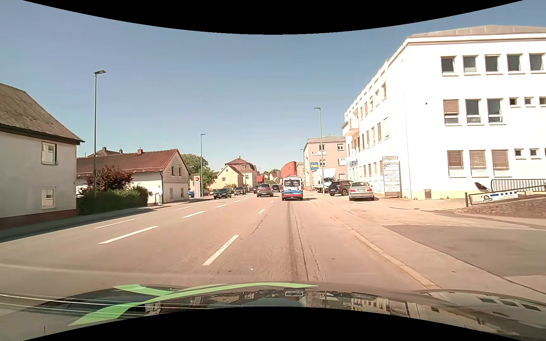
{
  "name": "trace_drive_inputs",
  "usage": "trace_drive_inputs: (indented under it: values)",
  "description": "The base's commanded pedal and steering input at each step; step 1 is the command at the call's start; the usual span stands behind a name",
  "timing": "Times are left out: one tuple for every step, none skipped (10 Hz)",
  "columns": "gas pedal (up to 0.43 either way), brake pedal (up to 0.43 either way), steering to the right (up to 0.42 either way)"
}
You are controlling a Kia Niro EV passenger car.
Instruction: Follow the waypoints while adhering to traffic rules and regulations
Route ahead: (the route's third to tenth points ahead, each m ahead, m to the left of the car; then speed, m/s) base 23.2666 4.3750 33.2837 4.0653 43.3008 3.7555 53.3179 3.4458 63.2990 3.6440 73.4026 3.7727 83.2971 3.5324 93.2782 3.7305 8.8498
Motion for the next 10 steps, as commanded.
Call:
trace_drive_inputs:
  values:
    - [0.028, 0.0, -0.003]
    - [0.028, 0.0, -0.003]
    - [0.028, 0.0, -0.003]
    - [0.028, 0.0, -0.003]
    - [0.028, 0.0, -0.003]
    - [0.028, 0.0, -0.003]
    - [0.028, 0.0, -0.003]
    - [0.028, 0.0, -0.003]
    - [0.039, 0.0, -0.003]
    - [0.059, 0.0, -0.001]
